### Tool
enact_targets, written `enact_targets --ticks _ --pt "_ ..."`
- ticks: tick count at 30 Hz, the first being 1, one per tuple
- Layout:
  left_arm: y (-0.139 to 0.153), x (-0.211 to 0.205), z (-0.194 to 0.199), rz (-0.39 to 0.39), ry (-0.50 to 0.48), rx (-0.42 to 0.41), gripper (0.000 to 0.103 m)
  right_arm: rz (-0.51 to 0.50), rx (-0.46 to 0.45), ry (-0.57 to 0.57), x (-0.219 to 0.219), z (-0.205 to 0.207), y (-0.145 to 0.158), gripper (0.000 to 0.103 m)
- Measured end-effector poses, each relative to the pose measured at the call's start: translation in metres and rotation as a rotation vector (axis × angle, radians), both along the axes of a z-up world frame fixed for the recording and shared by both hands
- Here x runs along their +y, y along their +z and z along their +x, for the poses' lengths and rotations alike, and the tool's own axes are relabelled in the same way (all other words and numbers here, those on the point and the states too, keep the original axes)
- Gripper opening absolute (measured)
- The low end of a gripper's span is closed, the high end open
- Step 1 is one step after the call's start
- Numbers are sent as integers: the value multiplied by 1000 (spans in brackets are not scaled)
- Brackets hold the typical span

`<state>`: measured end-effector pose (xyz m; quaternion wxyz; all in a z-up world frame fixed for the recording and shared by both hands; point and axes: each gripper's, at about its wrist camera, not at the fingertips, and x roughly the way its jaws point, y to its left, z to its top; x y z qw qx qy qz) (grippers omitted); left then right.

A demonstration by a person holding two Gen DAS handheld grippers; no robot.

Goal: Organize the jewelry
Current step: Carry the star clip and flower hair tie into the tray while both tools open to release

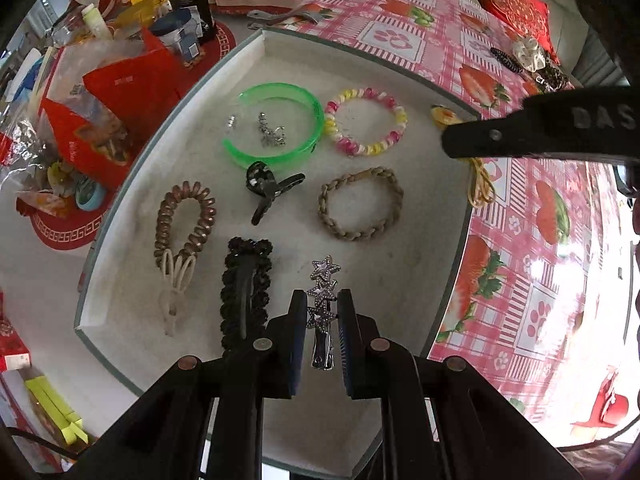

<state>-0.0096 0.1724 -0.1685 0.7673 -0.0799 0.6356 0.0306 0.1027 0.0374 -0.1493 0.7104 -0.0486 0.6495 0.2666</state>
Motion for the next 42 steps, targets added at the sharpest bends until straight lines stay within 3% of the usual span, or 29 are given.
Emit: enact_targets --ticks 17,26,34,42 --pt "-20 -4 9 46 -29 28 22 -102 59 38 19 16 -49 16" --pt "-22 -17 16 56 -46 36 22 -93 59 34 21 12 -50 17" --pt "-14 -26 21 79 -52 28 22 -53 62 35 21 14 -43 42" --pt "-5 -25 19 92 -45 13 22 -1 45 0 12 19 -21 50"
